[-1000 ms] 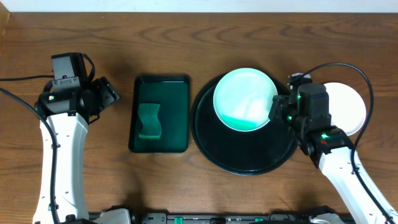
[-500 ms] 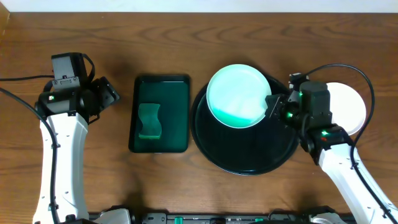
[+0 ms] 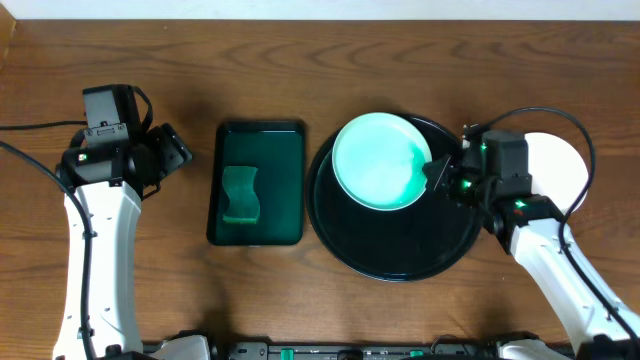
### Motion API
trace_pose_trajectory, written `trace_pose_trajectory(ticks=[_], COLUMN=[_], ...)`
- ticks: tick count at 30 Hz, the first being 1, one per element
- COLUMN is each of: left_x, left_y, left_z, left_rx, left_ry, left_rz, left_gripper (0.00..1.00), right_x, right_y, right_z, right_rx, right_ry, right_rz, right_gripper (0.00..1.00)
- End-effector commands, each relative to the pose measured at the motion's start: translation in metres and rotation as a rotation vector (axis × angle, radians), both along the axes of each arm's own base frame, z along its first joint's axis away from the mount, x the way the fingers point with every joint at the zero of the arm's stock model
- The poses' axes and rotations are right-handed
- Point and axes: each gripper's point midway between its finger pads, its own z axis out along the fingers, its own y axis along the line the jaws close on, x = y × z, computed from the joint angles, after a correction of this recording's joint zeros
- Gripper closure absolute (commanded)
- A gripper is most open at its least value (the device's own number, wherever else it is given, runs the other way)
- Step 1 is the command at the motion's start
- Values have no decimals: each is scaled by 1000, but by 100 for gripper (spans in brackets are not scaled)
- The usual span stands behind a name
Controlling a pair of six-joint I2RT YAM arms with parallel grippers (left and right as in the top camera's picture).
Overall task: Clean dirty plates on tray and stack at the side
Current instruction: 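Slide the white plate up the black tray with the right gripper, then lift the white plate by its rim and tilt it over the green tray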
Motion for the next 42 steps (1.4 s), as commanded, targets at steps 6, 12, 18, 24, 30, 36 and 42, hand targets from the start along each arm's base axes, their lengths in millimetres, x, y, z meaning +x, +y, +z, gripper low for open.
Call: trace_pose_trajectory(ticks=[6,12,18,24,30,36,42], left_x=[1,1,1,1,1,1,1], left_y=[2,2,2,2,2,2,2], left_z=[5,5,5,5,5,5,5], left_rx=[7,7,7,6,7,7,7], left_ry=[-10,-10,-10,-10,-10,-10,-10], left_rz=[0,0,0,0,0,0,0], left_gripper=[20,20,20,20,20,20,20], right_x=[1,-2,7,14,21,29,38], right_y=[-12,-37,-44,-38,-25,0,38], right_z=[-15,-13,26,44,49,54,41], right_rx=[-46,-229,-311,-282,-280,-337,-387], right_ry=[53,85,71,35,-5,-78,-130], right_rz=[-41,-50,-17,-1,-4,4,52], right_gripper=[99,99,99,99,99,99,99])
